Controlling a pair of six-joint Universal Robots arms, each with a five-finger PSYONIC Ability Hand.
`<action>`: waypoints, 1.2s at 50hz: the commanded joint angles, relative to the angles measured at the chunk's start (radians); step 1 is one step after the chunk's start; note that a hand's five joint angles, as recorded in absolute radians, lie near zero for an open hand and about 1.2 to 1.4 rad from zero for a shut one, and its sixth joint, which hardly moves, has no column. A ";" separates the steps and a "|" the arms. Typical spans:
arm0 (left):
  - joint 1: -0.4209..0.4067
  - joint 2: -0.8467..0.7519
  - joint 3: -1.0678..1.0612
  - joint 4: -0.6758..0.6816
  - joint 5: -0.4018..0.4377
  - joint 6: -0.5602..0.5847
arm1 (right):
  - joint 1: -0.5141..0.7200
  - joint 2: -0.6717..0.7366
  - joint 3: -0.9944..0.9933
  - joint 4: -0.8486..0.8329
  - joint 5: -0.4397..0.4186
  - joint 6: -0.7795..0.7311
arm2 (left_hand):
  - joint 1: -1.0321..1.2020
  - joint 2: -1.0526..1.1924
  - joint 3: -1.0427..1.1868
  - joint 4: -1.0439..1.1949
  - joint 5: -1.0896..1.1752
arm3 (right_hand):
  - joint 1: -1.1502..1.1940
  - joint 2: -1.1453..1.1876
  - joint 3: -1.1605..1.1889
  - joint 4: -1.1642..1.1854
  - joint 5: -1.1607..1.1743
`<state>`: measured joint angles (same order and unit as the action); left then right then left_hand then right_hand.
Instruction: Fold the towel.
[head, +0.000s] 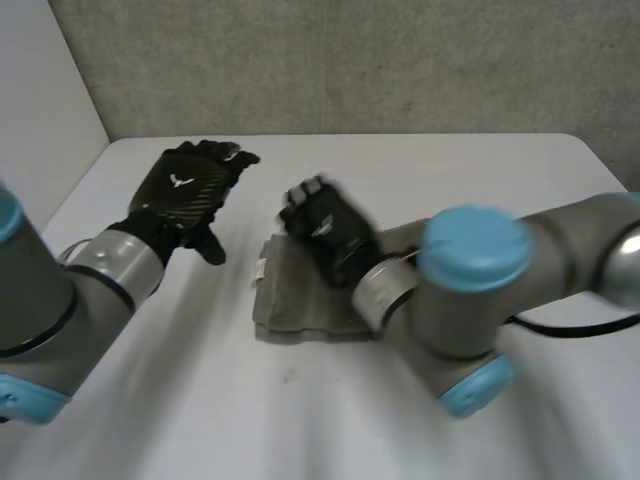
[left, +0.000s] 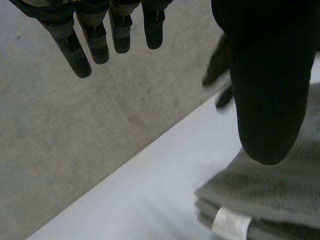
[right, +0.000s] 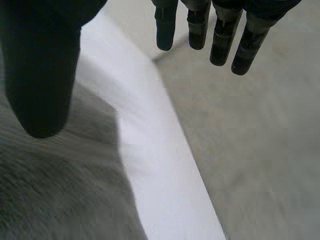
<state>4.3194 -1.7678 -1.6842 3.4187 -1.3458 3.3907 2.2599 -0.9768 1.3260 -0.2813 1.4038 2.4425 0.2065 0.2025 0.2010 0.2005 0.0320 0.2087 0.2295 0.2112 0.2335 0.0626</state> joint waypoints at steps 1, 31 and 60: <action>-0.098 -0.122 0.118 0.002 -0.009 -0.002 | -0.190 -0.157 0.129 0.163 0.004 0.393 | 0.033 0.037 0.039 0.039 0.033 | -0.034 -0.055 -0.037 -0.059 -0.063; -0.181 -0.389 0.115 0.004 -0.078 0.047 | -0.393 -0.163 0.247 0.070 -0.100 0.299 | 0.045 0.049 0.051 0.051 0.045 | 1.188 1.167 1.185 1.163 1.159; 0.111 0.083 -0.123 -0.003 -0.156 0.035 | 0.227 0.230 -0.143 0.116 -0.068 -0.088 | 0.033 0.037 0.039 0.039 0.033 | 1.188 1.167 1.185 1.163 1.159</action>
<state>4.4045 -1.7251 -1.8191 3.4158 -1.5337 3.4273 2.4762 -0.7908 1.2098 -0.1644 1.3263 2.3436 0.2137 0.2150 0.2140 0.2148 0.0401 0.9451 1.1607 1.1882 1.1921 0.9865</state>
